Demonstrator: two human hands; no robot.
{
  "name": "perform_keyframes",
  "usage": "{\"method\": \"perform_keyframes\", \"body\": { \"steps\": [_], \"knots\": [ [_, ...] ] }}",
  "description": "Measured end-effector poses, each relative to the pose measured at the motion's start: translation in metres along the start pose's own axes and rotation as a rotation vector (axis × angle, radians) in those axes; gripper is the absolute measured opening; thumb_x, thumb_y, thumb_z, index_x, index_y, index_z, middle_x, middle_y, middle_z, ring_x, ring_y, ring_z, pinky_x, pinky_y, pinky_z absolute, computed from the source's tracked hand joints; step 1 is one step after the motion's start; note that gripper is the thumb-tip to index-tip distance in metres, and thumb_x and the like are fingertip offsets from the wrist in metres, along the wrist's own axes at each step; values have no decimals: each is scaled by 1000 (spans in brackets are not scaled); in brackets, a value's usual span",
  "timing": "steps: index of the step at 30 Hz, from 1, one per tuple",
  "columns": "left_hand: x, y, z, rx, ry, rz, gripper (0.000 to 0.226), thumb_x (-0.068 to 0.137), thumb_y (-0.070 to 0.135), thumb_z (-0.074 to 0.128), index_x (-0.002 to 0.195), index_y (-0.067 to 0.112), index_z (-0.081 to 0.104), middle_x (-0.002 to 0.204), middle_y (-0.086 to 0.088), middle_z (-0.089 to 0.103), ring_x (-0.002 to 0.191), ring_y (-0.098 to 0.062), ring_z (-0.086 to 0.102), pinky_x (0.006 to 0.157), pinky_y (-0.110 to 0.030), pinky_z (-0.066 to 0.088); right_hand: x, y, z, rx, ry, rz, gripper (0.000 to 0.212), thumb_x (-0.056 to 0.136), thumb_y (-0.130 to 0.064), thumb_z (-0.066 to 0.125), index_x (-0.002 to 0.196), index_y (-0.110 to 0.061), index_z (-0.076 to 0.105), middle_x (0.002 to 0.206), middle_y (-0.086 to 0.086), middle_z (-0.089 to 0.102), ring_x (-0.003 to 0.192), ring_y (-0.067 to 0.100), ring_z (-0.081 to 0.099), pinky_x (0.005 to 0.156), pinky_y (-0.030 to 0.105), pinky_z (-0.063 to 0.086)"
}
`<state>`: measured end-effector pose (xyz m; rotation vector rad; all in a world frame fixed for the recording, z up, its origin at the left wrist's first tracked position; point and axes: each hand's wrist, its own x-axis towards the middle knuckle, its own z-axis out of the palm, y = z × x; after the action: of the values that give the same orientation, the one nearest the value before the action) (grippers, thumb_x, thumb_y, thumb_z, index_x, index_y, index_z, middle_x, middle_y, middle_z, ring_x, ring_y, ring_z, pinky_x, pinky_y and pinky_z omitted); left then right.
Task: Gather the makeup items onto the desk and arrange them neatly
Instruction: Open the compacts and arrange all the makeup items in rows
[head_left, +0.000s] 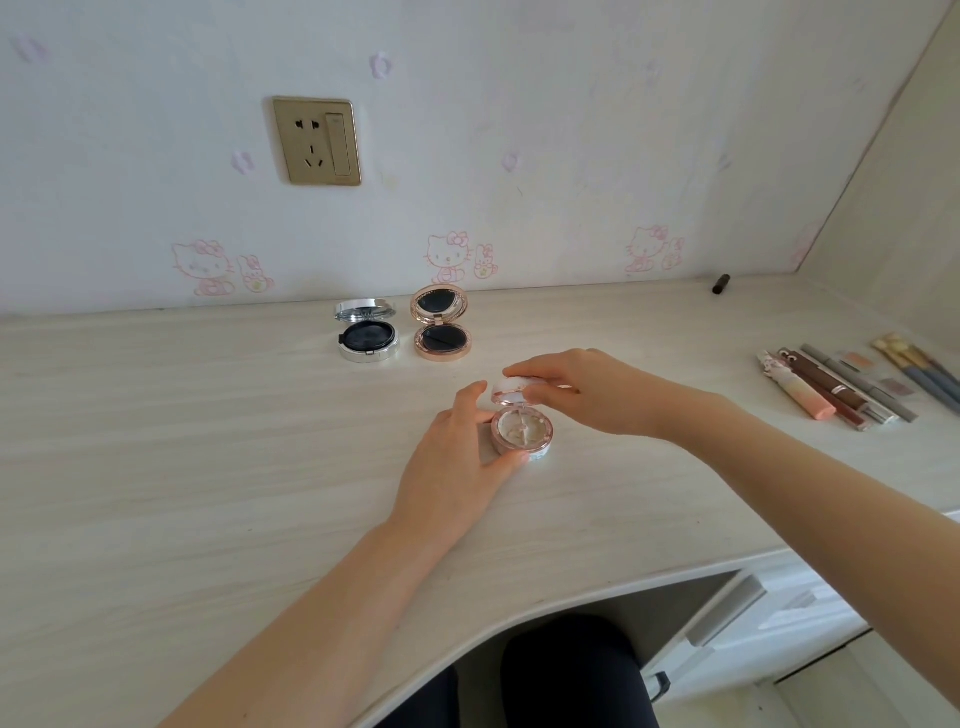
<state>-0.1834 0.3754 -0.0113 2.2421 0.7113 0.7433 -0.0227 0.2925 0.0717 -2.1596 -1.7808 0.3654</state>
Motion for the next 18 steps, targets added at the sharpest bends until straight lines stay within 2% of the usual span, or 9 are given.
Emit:
{"method": "perform_keyframes", "body": {
  "steps": [3, 7, 11, 14, 17, 18],
  "knots": [
    [0, 0, 0, 31, -6, -2, 75, 77, 48, 70, 139, 27, 33, 126, 13, 61, 122, -11, 46, 92, -26, 37, -5, 2, 5, 49, 100, 34, 38, 101, -28, 42, 137, -22, 48, 131, -6, 59, 122, 11, 52, 96, 19, 36],
    [0, 1, 0, 54, 1, -9, 72, 76, 50, 70, 136, 27, 37, 125, 9, 60, 121, -11, 47, 96, -30, 41, -19, 8, 19, 93, 313, 138, 37, 101, -23, 39, 136, -16, 47, 122, 1, 65, 113, 21, 58, 92, 23, 41],
    [0, 1, 1, 53, 19, -17, 61, 75, 46, 72, 124, 24, 43, 121, 10, 62, 117, -11, 50, 93, -30, 43, -38, 15, 43, 68, 323, 223, 37, 98, -23, 44, 135, -16, 48, 129, 0, 61, 118, 21, 56, 90, 21, 37],
    [0, -1, 2, 66, 41, -10, 57, 73, 48, 74, 117, 23, 47, 120, 10, 61, 115, -9, 50, 88, -21, 39, -45, 15, 58, 39, 318, 218, 36, 97, -26, 47, 130, -13, 53, 126, 4, 62, 118, 23, 54, 84, 15, 32],
    [-1, -1, 2, 77, 52, -6, 55, 72, 49, 74, 116, 24, 52, 118, 9, 59, 115, -7, 49, 84, -14, 34, -45, 11, 69, 35, 344, 208, 40, 95, -34, 52, 127, -10, 54, 119, 5, 60, 118, 22, 51, 93, 21, 35],
    [-1, -1, 2, 79, 57, 1, 54, 73, 49, 74, 117, 24, 55, 117, 9, 59, 115, -7, 49, 86, -14, 34, -44, 10, 71, 31, 356, 205, 42, 94, -34, 53, 128, -9, 54, 121, 4, 59, 121, 21, 47, 98, 20, 31]
  ]
}}
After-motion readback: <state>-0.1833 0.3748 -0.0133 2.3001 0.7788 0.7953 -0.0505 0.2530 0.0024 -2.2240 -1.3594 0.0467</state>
